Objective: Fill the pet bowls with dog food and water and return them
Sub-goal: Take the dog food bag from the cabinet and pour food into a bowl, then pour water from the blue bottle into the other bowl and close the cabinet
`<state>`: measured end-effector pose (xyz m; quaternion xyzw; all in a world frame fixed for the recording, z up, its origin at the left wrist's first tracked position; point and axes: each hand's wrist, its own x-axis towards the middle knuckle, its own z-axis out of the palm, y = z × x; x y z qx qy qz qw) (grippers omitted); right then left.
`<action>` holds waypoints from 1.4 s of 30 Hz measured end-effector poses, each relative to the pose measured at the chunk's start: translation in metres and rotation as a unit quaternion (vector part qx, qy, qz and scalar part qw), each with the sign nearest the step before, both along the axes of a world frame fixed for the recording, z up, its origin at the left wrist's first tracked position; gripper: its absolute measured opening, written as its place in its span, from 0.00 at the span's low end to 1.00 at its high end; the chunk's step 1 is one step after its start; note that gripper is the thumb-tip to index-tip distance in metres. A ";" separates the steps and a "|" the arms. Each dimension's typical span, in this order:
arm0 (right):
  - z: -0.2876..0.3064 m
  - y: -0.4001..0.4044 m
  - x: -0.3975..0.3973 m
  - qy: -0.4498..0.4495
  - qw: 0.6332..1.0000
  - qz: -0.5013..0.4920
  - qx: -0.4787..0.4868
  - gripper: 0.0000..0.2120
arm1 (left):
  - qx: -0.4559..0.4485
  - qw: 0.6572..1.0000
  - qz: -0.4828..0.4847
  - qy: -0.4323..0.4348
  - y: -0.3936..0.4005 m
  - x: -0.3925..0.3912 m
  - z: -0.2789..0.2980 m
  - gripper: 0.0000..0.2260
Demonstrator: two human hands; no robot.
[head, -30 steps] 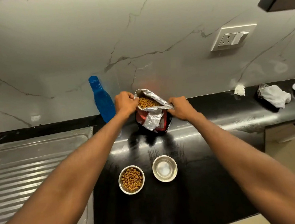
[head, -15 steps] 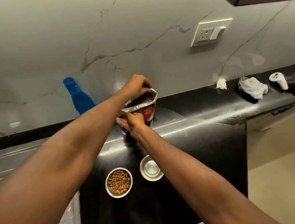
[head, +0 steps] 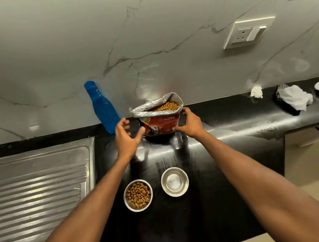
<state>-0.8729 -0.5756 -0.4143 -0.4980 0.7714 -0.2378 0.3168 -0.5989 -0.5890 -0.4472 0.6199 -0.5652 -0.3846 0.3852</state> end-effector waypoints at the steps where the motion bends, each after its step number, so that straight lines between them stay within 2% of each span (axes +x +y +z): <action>1: 0.000 -0.006 0.002 -0.010 1.000 0.022 0.010 0.44 | 0.069 0.995 -0.055 -0.046 0.001 0.001 -0.014 0.48; 2: 0.000 -0.013 0.004 -0.011 0.999 0.032 0.002 0.43 | 0.103 0.985 -0.103 -0.090 -0.002 -0.001 -0.021 0.51; 4: 0.000 -0.024 0.008 -0.014 0.999 0.030 -0.014 0.39 | 0.087 0.978 -0.133 -0.138 -0.017 -0.014 -0.021 0.43; 6: -0.001 -0.034 0.013 -0.020 1.000 0.005 -0.021 0.33 | 0.055 0.986 -0.069 -0.145 -0.040 -0.029 -0.012 0.27; 8: -0.003 -0.039 0.020 -0.030 0.999 -0.013 -0.020 0.30 | 0.059 0.983 -0.016 -0.174 -0.061 -0.035 -0.006 0.18; 12: -0.005 -0.039 0.027 -0.024 1.000 -0.004 -0.007 0.31 | 0.074 0.973 -0.037 -0.215 -0.068 -0.024 0.002 0.17; 15: -0.006 -0.036 0.026 -0.014 1.000 0.010 0.000 0.31 | 0.059 0.980 -0.022 -0.188 -0.052 -0.010 0.005 0.16; 19: -0.008 -0.029 0.028 -0.019 1.000 -0.002 -0.013 0.34 | 0.069 0.986 0.132 -0.072 -0.025 0.012 0.001 0.11; 22: -0.006 -0.028 0.031 -0.008 1.000 -0.003 -0.019 0.37 | 0.078 0.971 0.224 -0.029 -0.016 0.036 -0.002 0.17; 26: -0.006 -0.019 0.032 0.013 0.998 -0.047 -0.024 0.42 | 0.060 0.971 0.227 -0.041 -0.026 0.065 0.002 0.37; 29: -0.012 0.005 0.034 0.012 0.991 -0.113 -0.073 0.34 | 0.053 0.977 0.187 -0.083 -0.047 0.078 0.011 0.48; 31: -0.012 0.023 0.037 0.020 0.988 -0.121 -0.094 0.25 | 0.038 0.985 0.141 -0.092 -0.059 0.082 0.016 0.49; 34: -0.012 0.046 0.042 0.037 0.992 -0.068 -0.101 0.16 | 0.018 0.989 0.115 -0.094 -0.070 0.080 0.021 0.46; 37: -0.013 0.070 0.047 0.046 0.997 -0.004 -0.062 0.13 | 0.013 0.989 0.119 -0.085 -0.076 0.073 0.027 0.42; 42: -0.024 0.108 0.048 0.024 0.999 -0.010 -0.046 0.11 | 0.000 0.986 0.133 -0.098 -0.077 0.072 0.033 0.38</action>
